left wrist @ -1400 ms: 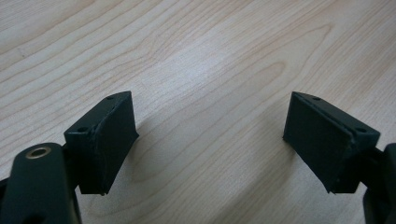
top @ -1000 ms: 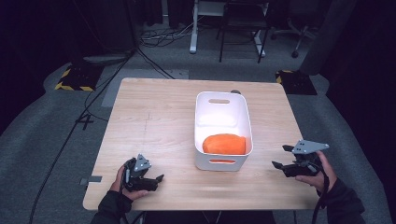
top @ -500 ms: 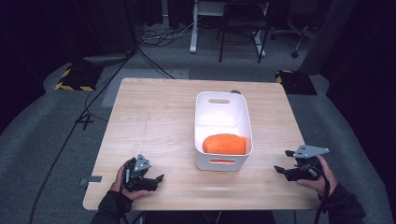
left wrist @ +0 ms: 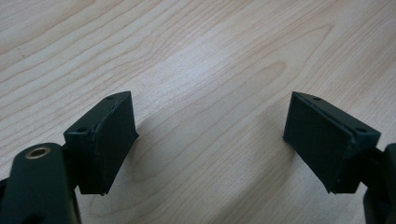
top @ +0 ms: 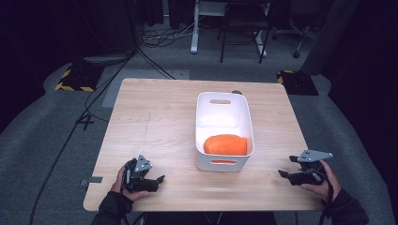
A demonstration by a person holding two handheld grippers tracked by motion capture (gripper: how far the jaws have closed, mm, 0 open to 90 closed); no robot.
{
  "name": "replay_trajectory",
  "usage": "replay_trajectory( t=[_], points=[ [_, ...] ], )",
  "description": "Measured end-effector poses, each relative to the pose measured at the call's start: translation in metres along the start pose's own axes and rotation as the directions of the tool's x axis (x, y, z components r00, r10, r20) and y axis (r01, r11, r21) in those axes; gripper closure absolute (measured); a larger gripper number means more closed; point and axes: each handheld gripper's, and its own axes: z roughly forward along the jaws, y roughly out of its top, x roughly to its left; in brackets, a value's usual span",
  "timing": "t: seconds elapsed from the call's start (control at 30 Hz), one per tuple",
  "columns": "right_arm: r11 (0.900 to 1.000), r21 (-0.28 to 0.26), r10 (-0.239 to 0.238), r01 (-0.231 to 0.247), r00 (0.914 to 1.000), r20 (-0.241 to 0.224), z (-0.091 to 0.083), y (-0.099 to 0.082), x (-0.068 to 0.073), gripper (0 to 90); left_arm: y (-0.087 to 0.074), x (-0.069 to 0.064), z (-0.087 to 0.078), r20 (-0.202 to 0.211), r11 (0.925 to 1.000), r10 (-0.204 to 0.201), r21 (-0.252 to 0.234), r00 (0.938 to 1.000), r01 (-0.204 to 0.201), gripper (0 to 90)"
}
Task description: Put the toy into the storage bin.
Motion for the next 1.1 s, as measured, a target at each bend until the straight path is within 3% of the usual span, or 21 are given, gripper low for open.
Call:
replay_trajectory(
  t=[0.63,0.8,0.87,1.1],
  points=[
    [0.9969,0.016,0.077,-0.077,0.997,-0.004,0.002,-0.031,-0.003,18.4,0.0,0.0,0.0,-0.004,1.0,-0.002,0.002,1.0,0.002,16.9],
    [0.9935,-0.029,0.111,-0.111,0.9939,-0.003,0.003,-0.04,-0.005,15.3,0.0,0.0,0.0,-0.004,1.0,-0.002,0.001,1.0,0.002,16.9],
    [0.9904,-0.073,0.118,-0.117,0.993,0.009,0.005,-0.044,-0.005,14.8,0.0,0.0,0.0,-0.004,1.0,-0.002,0.001,1.0,0.002,16.9],
    [0.991,-0.072,0.114,-0.113,0.9935,0.009,0.006,-0.043,-0.006,14.9,0.001,0.0,0.0,-0.004,1.0,-0.005,0.002,1.0,0.005,16.8]
  ],
)
